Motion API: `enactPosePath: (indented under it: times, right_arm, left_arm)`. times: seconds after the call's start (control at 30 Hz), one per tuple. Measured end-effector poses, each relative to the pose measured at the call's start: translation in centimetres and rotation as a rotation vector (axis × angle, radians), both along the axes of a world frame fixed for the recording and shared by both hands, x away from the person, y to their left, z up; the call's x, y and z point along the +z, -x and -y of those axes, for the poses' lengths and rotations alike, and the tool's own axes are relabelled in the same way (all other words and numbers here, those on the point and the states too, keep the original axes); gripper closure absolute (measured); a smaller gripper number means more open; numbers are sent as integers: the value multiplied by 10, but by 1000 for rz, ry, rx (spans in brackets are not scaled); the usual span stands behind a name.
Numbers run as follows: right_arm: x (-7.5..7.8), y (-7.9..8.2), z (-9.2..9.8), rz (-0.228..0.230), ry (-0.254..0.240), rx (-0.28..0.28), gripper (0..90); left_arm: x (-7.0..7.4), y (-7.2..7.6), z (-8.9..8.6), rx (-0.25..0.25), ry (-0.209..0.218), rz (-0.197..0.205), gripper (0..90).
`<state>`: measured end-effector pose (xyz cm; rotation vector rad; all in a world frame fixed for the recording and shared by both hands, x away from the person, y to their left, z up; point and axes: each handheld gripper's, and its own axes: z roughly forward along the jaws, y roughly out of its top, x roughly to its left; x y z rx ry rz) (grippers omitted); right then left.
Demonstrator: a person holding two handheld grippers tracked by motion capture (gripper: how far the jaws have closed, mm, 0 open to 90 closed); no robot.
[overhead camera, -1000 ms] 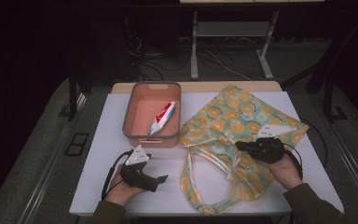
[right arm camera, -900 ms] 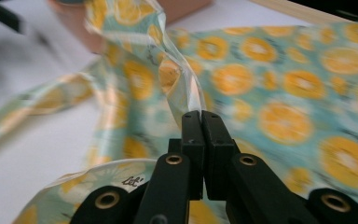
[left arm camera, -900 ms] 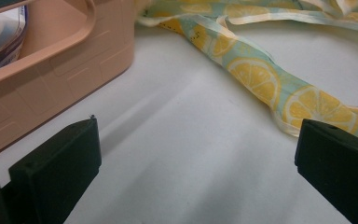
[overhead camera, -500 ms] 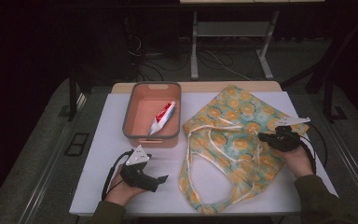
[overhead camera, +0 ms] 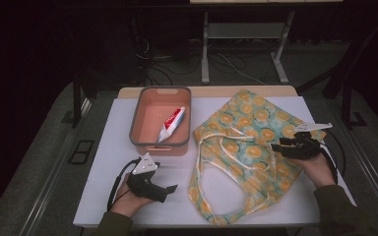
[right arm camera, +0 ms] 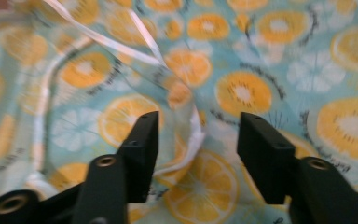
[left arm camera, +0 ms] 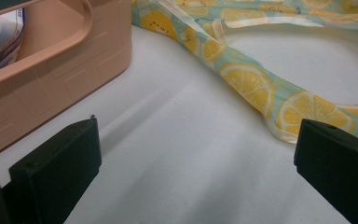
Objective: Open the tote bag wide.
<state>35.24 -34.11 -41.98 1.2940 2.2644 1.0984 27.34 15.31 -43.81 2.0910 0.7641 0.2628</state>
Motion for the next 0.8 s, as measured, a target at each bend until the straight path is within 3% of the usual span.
enactPosePath:
  times: [0.07,0.2,0.37,0.43,0.63,0.8]
  right_arm:
    - [9,5,-4,24,-9,11,396]
    - [27,18,-23,36,-43,130,371]
    - [34,31,-59,21,-44,267,436]
    - [33,33,-73,15,-45,298,464]
    - [17,29,-107,-18,24,355,547]
    - [-6,23,-127,-43,122,387,592]
  left_arm:
    - [0,0,0,-1,0,0,0]
    - [0,0,1,-4,-1,-2,0]
    - [-1,0,1,-9,0,-2,0]
    - [-1,0,1,-10,-1,-3,0]
    - [-1,0,1,-10,-4,-4,0]
    - [-1,0,1,-10,-3,-4,0]
